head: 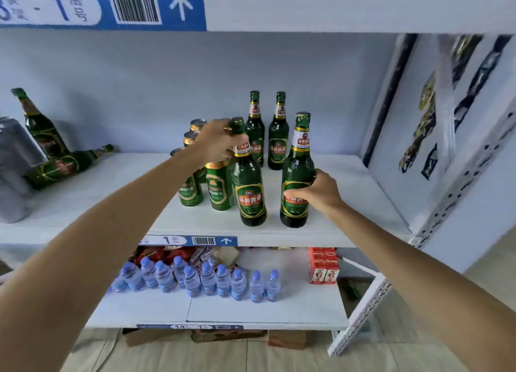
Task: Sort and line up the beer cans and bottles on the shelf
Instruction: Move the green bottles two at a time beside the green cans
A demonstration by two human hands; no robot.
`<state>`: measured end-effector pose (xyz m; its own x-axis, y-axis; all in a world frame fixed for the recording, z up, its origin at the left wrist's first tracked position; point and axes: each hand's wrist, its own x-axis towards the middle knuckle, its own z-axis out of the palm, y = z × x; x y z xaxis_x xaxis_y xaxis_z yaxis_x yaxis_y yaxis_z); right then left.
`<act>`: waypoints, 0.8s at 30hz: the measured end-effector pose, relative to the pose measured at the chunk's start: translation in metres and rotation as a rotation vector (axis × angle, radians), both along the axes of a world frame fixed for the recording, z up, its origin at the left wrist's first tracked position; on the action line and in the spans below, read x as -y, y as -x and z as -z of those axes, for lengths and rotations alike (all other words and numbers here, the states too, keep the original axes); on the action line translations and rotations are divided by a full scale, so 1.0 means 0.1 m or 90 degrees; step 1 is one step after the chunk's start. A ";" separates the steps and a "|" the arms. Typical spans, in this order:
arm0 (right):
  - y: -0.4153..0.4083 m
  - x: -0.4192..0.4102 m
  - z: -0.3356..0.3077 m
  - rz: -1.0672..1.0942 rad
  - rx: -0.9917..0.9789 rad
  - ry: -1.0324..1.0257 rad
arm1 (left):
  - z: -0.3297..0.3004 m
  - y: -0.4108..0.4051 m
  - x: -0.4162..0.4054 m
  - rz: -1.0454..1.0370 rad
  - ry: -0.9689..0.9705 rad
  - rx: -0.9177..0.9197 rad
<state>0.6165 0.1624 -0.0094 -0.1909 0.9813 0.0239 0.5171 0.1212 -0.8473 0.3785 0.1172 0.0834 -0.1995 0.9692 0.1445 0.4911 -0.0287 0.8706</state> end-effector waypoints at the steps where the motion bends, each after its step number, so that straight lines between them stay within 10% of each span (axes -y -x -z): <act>1: 0.00 -0.11 0.00 0.002 -0.001 0.001 | 0.00 -0.04 -0.12 0.003 0.002 0.001; 24: 0.74 -1.58 0.29 0.017 0.028 0.026 | 0.14 0.34 -1.65 0.036 0.047 -0.046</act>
